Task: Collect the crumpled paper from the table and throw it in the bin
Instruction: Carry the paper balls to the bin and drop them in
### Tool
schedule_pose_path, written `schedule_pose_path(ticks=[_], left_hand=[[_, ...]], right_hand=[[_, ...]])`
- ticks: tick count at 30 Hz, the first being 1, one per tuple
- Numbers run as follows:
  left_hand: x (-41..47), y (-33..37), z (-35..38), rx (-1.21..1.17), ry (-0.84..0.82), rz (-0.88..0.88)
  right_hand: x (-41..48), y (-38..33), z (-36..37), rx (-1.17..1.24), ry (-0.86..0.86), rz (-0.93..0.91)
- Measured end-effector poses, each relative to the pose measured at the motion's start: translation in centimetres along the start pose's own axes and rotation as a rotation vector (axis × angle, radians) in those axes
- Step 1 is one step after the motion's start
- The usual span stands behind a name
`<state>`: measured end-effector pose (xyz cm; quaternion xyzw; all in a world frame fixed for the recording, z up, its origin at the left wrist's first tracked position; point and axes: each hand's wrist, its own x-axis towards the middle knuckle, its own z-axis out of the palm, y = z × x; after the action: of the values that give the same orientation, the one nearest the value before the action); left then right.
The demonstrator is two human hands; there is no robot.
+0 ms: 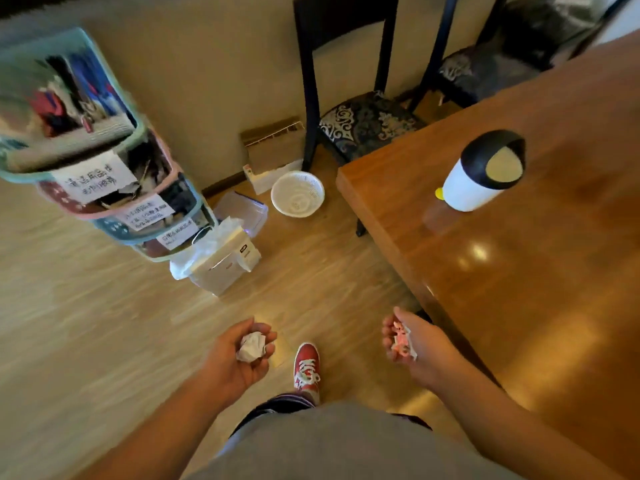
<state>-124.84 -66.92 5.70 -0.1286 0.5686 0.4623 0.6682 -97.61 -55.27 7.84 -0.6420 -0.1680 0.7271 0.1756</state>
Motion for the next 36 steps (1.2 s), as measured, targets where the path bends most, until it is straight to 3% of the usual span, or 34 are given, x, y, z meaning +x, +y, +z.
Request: schedule_pose_path(ticks=[5,11,20,26,34,36], left_hand=[[4.4,5.3,9.6,0.263,-0.137,-0.058],[8.3,6.5,22.1,0.401,-0.265,-0.133],[10.7,8.2,37.7,0.394,-0.348,-0.059],[10.5,10.2,44.6,0.328,-0.407,0.047],[10.1,10.7,47.9,0.348,-0.408,0.063],[10.2,10.9,47.6,0.346,-0.402,0.047]], right_hand=[[0.1,-2.7,-4.3,0.243,0.097,-0.037],[0.1,-3.1,-10.0,0.513,0.2,-0.002],[3.8,-10.5,-17.1,0.643,0.167,-0.106],[4.5,-19.3,-18.5,0.499,0.29,-0.366],[1.4,-30.1,-17.6,0.428,0.741,-1.111],[2.9,-30.8,-15.7,0.384,0.762,-1.167]])
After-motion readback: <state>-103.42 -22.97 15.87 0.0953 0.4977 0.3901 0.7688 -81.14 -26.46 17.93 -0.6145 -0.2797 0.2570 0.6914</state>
